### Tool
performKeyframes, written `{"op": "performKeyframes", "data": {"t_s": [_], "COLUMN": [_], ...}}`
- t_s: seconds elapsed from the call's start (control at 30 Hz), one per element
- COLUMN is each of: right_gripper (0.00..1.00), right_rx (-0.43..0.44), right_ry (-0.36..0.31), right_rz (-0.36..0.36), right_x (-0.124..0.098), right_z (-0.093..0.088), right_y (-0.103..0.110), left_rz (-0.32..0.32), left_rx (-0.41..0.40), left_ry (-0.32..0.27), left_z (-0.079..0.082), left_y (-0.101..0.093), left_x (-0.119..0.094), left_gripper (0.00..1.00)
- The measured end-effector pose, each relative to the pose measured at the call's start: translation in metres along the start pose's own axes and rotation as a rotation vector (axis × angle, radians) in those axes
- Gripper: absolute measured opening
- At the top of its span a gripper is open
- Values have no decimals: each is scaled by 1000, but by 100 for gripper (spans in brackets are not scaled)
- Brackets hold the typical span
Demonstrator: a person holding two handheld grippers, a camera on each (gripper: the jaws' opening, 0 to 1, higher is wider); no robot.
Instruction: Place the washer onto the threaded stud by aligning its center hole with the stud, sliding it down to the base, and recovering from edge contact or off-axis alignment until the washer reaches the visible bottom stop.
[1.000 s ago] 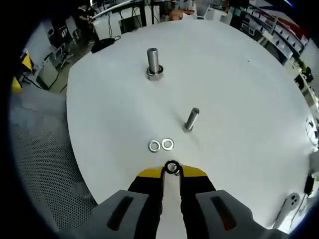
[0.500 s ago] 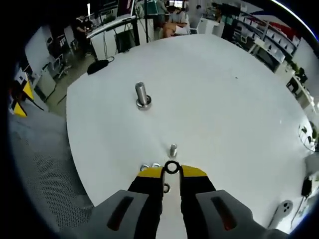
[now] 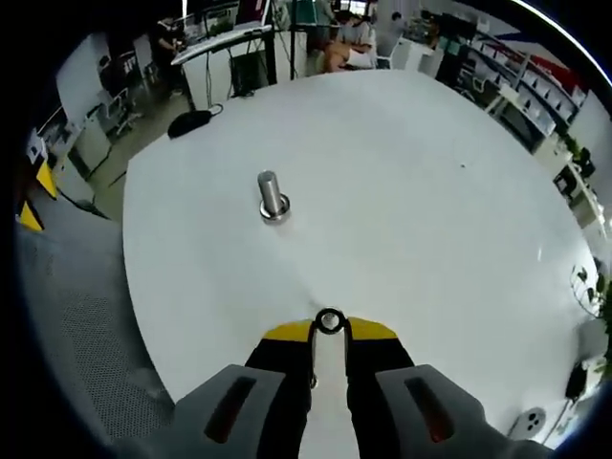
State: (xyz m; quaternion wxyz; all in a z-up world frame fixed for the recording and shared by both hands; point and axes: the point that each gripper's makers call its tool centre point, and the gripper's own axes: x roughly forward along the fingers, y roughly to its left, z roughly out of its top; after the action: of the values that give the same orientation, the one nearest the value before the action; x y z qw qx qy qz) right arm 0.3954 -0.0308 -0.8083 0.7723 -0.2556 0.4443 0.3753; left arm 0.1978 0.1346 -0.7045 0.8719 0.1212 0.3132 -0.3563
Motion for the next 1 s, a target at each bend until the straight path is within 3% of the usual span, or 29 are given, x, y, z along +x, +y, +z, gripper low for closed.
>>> {"op": "performKeyframes", "data": {"t_s": [0.3, 0.47, 1.0], "right_gripper": [14, 14, 14], "right_rx": [-26, 6, -46], "right_ry": [46, 39, 99], "right_rz": [7, 8, 25], "right_x": [7, 8, 14], "right_z": [-5, -5, -4], "right_y": [3, 1, 2], "left_rz": [-4, -5, -14], "left_rx": [-2, -2, 3], "left_ry": [-5, -4, 0], "left_z": [1, 1, -1], "left_y": [0, 0, -2], "left_x": [0, 0, 0], "left_gripper": [16, 16, 16]}}
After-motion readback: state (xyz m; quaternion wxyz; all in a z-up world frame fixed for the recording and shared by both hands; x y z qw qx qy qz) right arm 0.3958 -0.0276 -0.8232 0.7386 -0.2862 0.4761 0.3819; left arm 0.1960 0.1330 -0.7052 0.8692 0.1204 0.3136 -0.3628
